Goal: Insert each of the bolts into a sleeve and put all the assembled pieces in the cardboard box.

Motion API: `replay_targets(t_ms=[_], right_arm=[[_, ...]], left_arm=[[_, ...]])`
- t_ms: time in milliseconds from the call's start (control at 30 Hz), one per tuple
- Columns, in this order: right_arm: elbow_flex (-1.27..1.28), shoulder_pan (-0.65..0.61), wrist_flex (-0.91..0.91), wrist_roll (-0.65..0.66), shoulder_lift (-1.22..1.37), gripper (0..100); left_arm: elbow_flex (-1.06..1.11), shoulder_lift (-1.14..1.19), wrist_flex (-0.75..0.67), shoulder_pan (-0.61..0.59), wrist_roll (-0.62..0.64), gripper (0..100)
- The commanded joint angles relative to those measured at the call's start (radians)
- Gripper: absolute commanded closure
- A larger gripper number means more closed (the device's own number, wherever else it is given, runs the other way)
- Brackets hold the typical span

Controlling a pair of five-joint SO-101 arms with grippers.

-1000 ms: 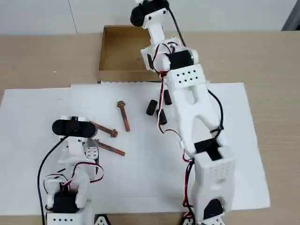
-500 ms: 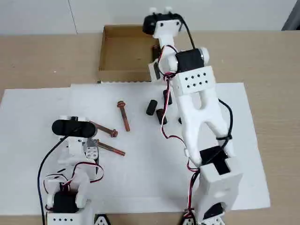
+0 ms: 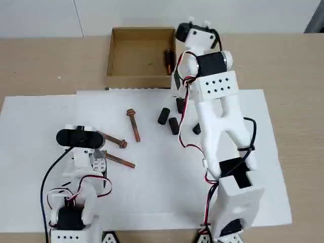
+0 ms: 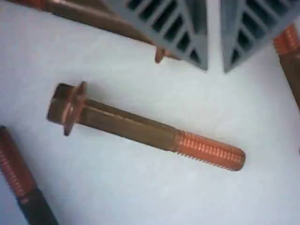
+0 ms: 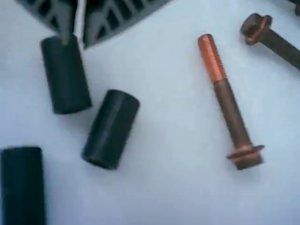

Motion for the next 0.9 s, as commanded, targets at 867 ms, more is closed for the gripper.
replay_targets(t_ms=[867], right_arm=[[0.232, 0.071, -0.042, -0.167, 0.136, 85.1]], left_arm=[[-0.004, -0.012, 0.002, -0.006, 0.005, 99]])
